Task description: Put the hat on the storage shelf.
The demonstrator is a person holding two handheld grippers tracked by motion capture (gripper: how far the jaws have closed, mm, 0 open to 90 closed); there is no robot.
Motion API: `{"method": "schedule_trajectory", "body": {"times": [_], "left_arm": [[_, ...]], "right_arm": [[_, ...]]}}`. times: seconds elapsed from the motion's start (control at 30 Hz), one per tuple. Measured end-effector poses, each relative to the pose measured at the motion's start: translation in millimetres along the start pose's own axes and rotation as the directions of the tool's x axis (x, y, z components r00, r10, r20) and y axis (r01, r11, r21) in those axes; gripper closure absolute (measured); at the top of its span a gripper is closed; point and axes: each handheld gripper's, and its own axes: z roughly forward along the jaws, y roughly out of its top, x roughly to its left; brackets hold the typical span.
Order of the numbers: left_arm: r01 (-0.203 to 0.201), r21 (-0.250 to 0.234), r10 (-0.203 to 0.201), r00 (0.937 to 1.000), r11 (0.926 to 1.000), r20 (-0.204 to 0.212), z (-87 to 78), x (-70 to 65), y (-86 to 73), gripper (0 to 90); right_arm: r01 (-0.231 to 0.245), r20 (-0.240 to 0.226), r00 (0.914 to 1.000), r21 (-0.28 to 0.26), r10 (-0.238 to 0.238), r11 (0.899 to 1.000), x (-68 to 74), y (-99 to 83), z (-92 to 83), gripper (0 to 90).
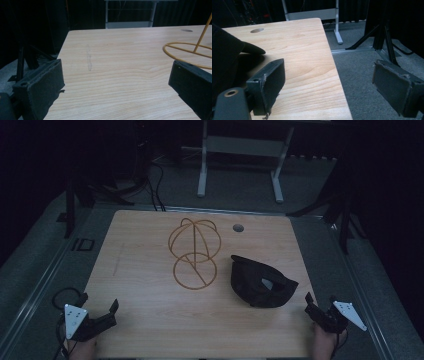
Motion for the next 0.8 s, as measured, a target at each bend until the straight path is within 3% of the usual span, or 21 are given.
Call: {"method": "schedule_trajectory", "body": {"times": [0.33, 0.47, 0.5, 0.53, 0.57, 0.6, 0.63, 0.67, 0.7, 0.77, 0.8], "left_arm": [[-0.009, 0.008, 0.009, 0.9998, 0.9999, 0.016, 0.4, -0.8, 0.3, 0.4], [-0.006, 0.011, 0.006, 0.9997, 0.9999, 0.022, 0.9, -0.5, 0.3, 0.4], [-0.006, 0.012, 0.006, 0.9997, 0.9999, 0.024, 1.1, -0.5, 0.3, 0.4], [-0.008, 0.016, 0.007, 0.9996, 0.9998, 0.026, 1.4, -0.6, 0.2, 0.4], [-0.008, 0.017, 0.008, 0.9996, 0.9998, 0.027, 1.7, -0.9, 0.1, 0.4], [-0.008, 0.017, 0.008, 0.9996, 0.9998, 0.027, 1.7, -0.9, 0.1, 0.4], [-0.008, 0.018, 0.008, 0.9996, 0.9998, 0.028, 1.8, -0.9, 0.1, 0.4], [-0.008, 0.019, 0.008, 0.9996, 0.9998, 0.028, 1.9, -0.8, 0.1, 0.4], [-0.007, 0.021, 0.006, 0.9996, 0.9997, 0.028, 1.9, -0.7, 0.0, 0.4], [-0.008, 0.023, 0.007, 0.9996, 0.9997, 0.027, 1.8, -0.7, -0.1, 0.4], [-0.005, 0.023, 0.005, 0.9995, 0.9997, 0.031, 2.0, -0.5, -0.2, 0.4]], "right_arm": [[0.003, -0.039, 0.9992, 0.008, -0.003, 1.000, -1.5, 1.2, -0.1, 12.7], [0.035, -0.130, 0.9910, 0.015, -0.032, 0.999, -3.4, 15.6, -8.2, 12.6], [0.035, -0.130, 0.9910, 0.015, -0.032, 0.999, -3.4, 15.6, -8.2, 12.6], [0.034, -0.155, 0.9875, 0.014, -0.032, 0.999, -4.3, 21.0, -10.5, 12.6], [0.032, -0.219, 0.9754, 0.017, -0.028, 0.999, -5.9, 32.1, -14.0, 12.6], [0.032, -0.219, 0.9754, 0.017, -0.028, 0.999, -5.9, 32.1, -14.0, 12.6], [0.045, -0.285, 0.9580, 0.024, -0.037, 0.999, -5.6, 42.9, -16.6, 12.5], [0.045, -0.285, 0.9580, 0.024, -0.037, 0.999, -5.6, 42.9, -16.6, 12.5], [0.064, -0.322, 0.9451, 0.024, -0.053, 0.998, -3.7, 50.2, -18.2, 12.4], [0.069, -0.336, 0.9402, 0.024, -0.057, 0.997, -3.1, 52.6, -18.6, 12.4], [0.087, -0.386, 0.9196, 0.019, -0.073, 0.996, -0.4, 59.7, -19.8, 12.0]]}}
